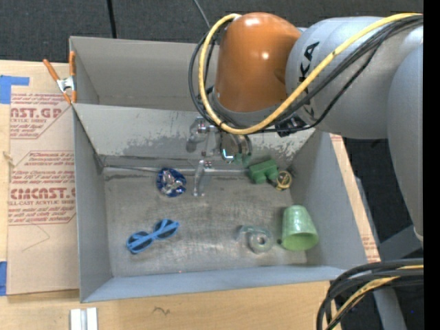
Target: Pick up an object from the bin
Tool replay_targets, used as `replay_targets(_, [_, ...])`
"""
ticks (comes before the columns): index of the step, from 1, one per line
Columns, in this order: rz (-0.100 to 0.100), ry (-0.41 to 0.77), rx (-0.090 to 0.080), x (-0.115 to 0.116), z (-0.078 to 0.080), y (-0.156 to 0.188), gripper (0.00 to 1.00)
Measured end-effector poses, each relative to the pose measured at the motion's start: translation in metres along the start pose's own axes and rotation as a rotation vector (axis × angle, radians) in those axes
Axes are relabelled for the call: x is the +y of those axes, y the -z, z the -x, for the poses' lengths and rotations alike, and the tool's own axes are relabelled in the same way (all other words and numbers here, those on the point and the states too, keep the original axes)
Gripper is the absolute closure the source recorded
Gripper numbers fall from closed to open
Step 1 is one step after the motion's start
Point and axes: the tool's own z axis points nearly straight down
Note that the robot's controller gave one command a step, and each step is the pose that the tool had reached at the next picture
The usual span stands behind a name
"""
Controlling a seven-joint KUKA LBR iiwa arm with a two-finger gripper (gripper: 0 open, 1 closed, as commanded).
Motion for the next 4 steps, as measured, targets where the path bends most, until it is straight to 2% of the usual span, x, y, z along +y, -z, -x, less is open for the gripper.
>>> replay_targets(1, [-0.001, 0.567, -0.012, 0.008, -0.053, -0.151, 0.00])
replay_targets(2, [-0.001, 0.544, -0.010, 0.047, -0.057, -0.151, 0.00])
replay_targets(3, [-0.002, 0.542, -0.005, 0.046, -0.057, -0.150, 1.00])
replay_targets(4, [-0.005, 0.638, -0.016, -0.048, -0.068, 0.072, 1.00])
